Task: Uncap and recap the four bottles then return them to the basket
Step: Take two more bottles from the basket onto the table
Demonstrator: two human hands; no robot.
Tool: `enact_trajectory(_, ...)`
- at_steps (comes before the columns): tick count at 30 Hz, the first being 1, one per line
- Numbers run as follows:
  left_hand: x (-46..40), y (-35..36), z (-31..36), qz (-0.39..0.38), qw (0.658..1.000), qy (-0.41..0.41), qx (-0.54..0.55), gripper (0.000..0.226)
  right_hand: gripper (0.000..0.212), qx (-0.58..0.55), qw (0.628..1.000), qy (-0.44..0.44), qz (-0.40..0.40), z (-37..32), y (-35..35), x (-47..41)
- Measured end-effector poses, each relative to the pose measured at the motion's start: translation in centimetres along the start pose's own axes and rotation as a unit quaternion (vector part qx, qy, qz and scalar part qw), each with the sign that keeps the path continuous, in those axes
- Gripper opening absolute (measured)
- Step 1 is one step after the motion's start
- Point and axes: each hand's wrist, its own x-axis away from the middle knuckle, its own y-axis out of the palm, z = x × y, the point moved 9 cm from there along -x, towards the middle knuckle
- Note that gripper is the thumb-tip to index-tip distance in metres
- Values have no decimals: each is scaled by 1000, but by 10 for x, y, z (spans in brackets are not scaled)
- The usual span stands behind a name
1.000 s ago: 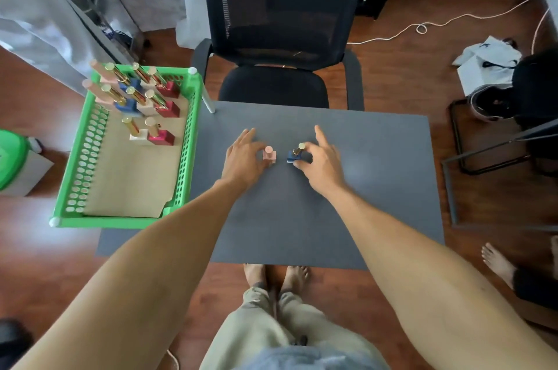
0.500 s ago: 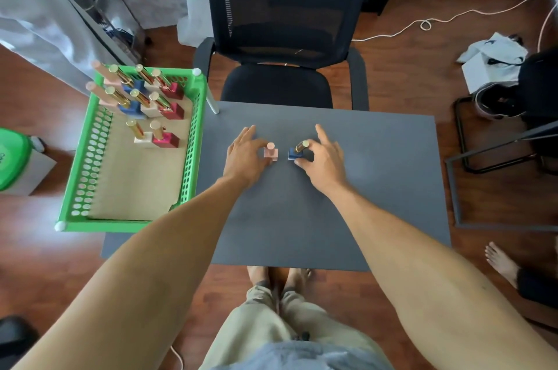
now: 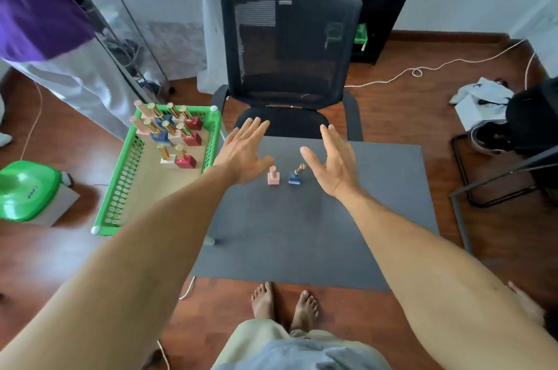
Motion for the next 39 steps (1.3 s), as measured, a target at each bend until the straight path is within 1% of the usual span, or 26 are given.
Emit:
enact_trajectory(3, 1, -34, 12, 35, 997, 1, -67, 82, 91, 48, 998, -27, -1, -21, -24, -12)
enact_trajectory(5, 4, -50, 17, 52, 994, -15, -94, 83, 92, 75, 996, -44, 10, -35, -39, -16)
enact_trajectory(10, 27, -73, 14, 76, 991, -58, -95, 89, 89, 118, 990, -77, 25, -68, -60, -9)
enact_trajectory(14, 49, -88, 2, 97, 987, -75, -104, 91, 88, 137, 987, -87, 20, -88, -55, 3)
enact_trajectory(18, 77, -107, -29, 114, 985, -83, -96, 88, 87, 146, 984, -99, 14, -118, -32, 14)
enact_trajectory(21, 97, -120, -63, 116, 984, -92, -96, 89, 89, 142, 984, -110, 8, -146, -4, 20)
enact_trajectory(25, 120, -125, -117, 93, 986, -106, -87, 88, 91, 135, 984, -120, 0, -183, 40, 31)
enact_trajectory(29, 134, -122, -158, 86, 989, -87, -84, 88, 92, 154, 981, -114, -14, -209, 83, 41)
enact_trajectory(32, 137, -113, -183, 66, 991, -74, -90, 90, 90, 163, 981, -105, -15, -219, 108, 49)
enact_trajectory(36, 137, -99, -200, 39, 994, -64, -78, 87, 81, 180, 980, -82, -20, -224, 129, 56)
enact_trajectory(39, 135, -97, -198, 66, 995, -35, -59, 78, 70, 142, 987, -66, -39, -225, 140, 59)
